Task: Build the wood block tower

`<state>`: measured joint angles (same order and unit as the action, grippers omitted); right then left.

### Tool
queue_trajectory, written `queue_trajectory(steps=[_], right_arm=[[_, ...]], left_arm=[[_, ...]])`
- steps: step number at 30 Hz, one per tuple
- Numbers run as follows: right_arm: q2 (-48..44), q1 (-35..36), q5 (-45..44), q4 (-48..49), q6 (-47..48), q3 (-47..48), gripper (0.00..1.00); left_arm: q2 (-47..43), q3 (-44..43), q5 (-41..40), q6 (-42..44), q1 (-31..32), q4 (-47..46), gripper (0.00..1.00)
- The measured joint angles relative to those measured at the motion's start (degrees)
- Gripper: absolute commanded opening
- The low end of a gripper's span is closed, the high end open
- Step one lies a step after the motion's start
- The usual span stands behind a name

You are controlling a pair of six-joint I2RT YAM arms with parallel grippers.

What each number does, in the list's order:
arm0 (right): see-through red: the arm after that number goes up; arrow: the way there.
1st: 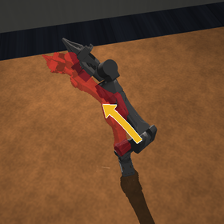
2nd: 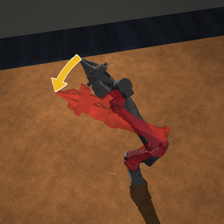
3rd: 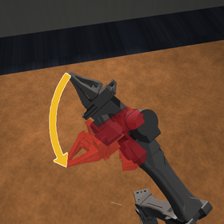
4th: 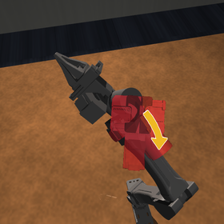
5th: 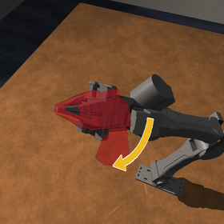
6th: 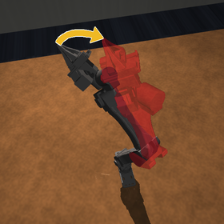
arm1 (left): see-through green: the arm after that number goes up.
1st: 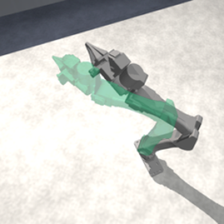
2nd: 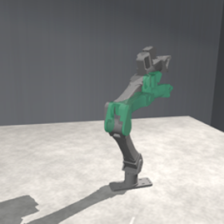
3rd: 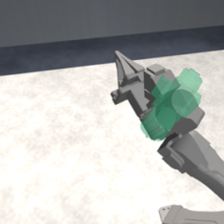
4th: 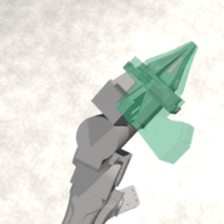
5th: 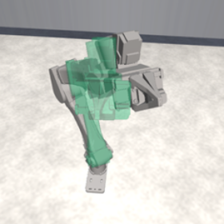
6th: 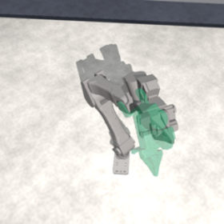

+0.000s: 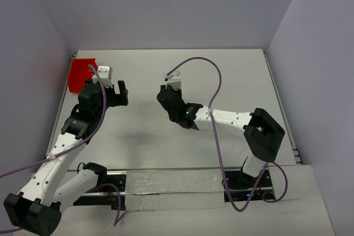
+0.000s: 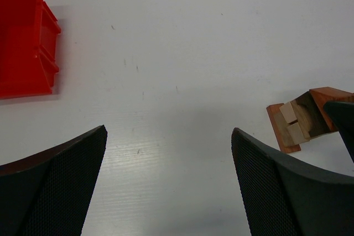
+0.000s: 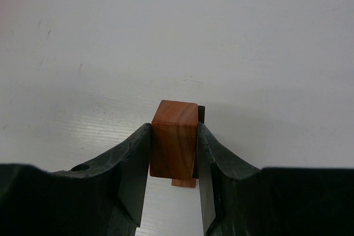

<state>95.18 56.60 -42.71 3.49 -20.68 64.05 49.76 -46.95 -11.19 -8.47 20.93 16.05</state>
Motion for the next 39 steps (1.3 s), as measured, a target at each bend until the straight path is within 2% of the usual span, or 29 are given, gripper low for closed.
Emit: queue_trajectory(steps=[39], right_arm=[[-0.11, -1.27, 1.21, 0.39, 0.14, -1.51, 0.02]], left_arm=[[0.59, -0.45, 1.23, 0.00, -0.04, -0.09, 0.99]])
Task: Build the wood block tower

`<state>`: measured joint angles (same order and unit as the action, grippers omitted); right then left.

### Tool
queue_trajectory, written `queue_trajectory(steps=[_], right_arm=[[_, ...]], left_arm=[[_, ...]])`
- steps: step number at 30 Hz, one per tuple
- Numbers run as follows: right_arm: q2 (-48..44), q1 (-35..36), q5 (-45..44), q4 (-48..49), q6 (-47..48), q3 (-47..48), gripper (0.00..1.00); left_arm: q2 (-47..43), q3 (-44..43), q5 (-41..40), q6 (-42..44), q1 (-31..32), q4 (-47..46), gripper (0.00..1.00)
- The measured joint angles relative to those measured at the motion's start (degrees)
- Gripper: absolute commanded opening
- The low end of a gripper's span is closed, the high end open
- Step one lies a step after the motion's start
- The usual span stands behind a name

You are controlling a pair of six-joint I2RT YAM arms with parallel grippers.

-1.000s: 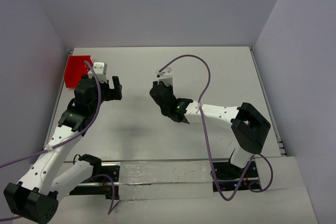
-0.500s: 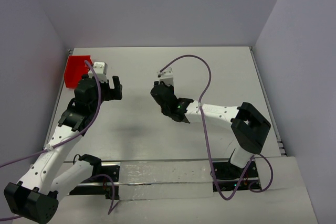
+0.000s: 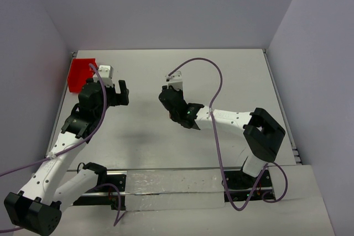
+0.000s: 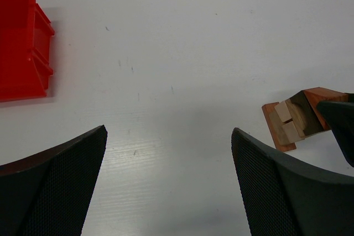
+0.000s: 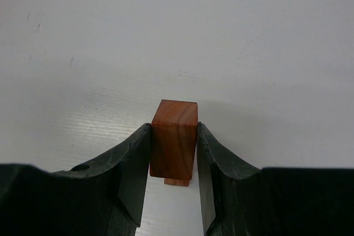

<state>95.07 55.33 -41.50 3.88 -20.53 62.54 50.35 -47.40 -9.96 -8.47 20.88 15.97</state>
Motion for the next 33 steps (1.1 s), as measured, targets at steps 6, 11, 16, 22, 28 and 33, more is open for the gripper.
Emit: queue_trajectory(steps=[6, 11, 16, 22, 28, 33], right_arm=[[0.00, -0.03, 0.32, -0.03, -0.01, 0.00, 0.04], [0.00, -0.35, 0.58, -0.07, -0.20, 0.02, 0.05], [0.00, -0.58, 0.62, -0.11, -0.22, 0.02, 0.06], [0.00, -0.59, 0.70, -0.13, -0.20, 0.02, 0.07], [0.00, -0.61, 0.80, -0.20, -0.26, 0.02, 0.10], [0.00, -0.61, 0.90, -0.22, -0.42, 0.02, 0.11]], left_arm=[[0.00, 0.00, 0.20, 0.00, 0.00, 0.00, 0.99], [0.00, 0.00, 0.28, 0.00, 0.00, 0.00, 0.99], [0.00, 0.00, 0.44, 0.00, 0.00, 0.00, 0.99], [0.00, 0.00, 0.85, 0.00, 0.00, 0.00, 0.99], [0.00, 0.00, 1.02, 0.00, 0.00, 0.00, 0.99], [0.00, 0.00, 1.07, 0.00, 0.00, 0.00, 0.99]])
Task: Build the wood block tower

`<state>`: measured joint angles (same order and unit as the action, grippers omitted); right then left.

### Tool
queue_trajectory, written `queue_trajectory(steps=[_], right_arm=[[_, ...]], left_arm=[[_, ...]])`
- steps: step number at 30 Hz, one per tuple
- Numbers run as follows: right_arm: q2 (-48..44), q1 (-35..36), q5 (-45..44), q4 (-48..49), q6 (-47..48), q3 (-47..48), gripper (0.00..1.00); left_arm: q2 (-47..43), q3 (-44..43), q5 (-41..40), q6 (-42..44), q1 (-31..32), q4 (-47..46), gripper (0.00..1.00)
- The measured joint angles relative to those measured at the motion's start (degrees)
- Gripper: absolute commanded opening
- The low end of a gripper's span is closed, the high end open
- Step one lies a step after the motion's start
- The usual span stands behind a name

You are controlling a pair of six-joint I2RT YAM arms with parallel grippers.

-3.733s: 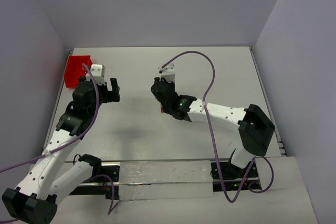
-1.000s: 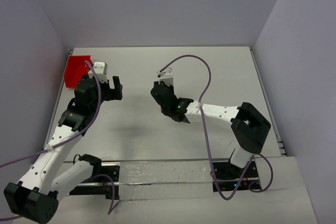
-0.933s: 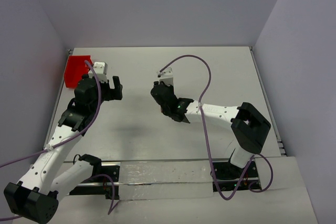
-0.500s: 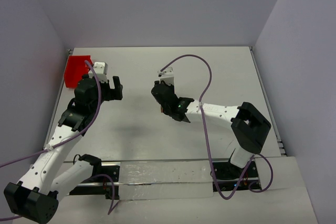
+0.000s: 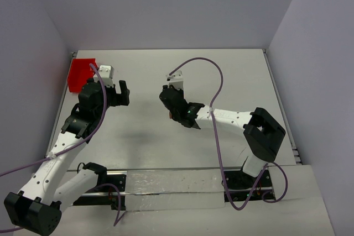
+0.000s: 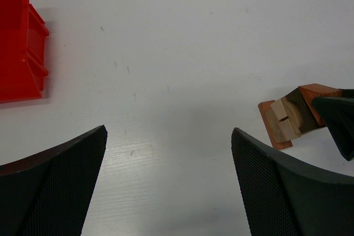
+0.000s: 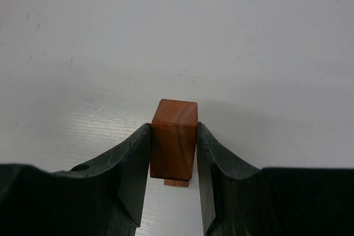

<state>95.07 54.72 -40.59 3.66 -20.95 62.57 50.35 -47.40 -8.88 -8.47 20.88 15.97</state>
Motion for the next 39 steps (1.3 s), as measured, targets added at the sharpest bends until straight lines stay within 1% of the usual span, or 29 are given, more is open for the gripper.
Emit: queue_trajectory(steps=[2, 8, 16, 20, 25, 39], right_arm=[[0.00, 0.00, 0.11, -0.02, -0.02, 0.00, 0.11], [0.00, 0.00, 0.15, -0.21, -0.08, 0.00, 0.17], [0.00, 0.00, 0.18, -0.31, -0.20, 0.02, 0.19], [0.00, 0.00, 0.34, -0.35, -0.22, 0.03, 0.23], [0.00, 0.00, 1.02, -0.43, -0.22, 0.07, 0.25], [0.00, -0.02, 1.36, -0.85, -0.46, 0.11, 0.27]], left_arm=[[0.00, 0.00, 0.00, 0.00, 0.00, 0.00, 0.99], [0.00, 0.00, 0.22, 0.00, 0.00, 0.00, 0.99], [0.00, 0.00, 0.49, 0.01, 0.00, 0.00, 0.99], [0.00, 0.00, 0.63, 0.02, 0.00, 0.00, 0.99], [0.00, 0.00, 0.63, 0.02, 0.00, 0.00, 0.99], [0.18, 0.00, 0.65, 0.05, 0.00, 0.00, 0.99]])
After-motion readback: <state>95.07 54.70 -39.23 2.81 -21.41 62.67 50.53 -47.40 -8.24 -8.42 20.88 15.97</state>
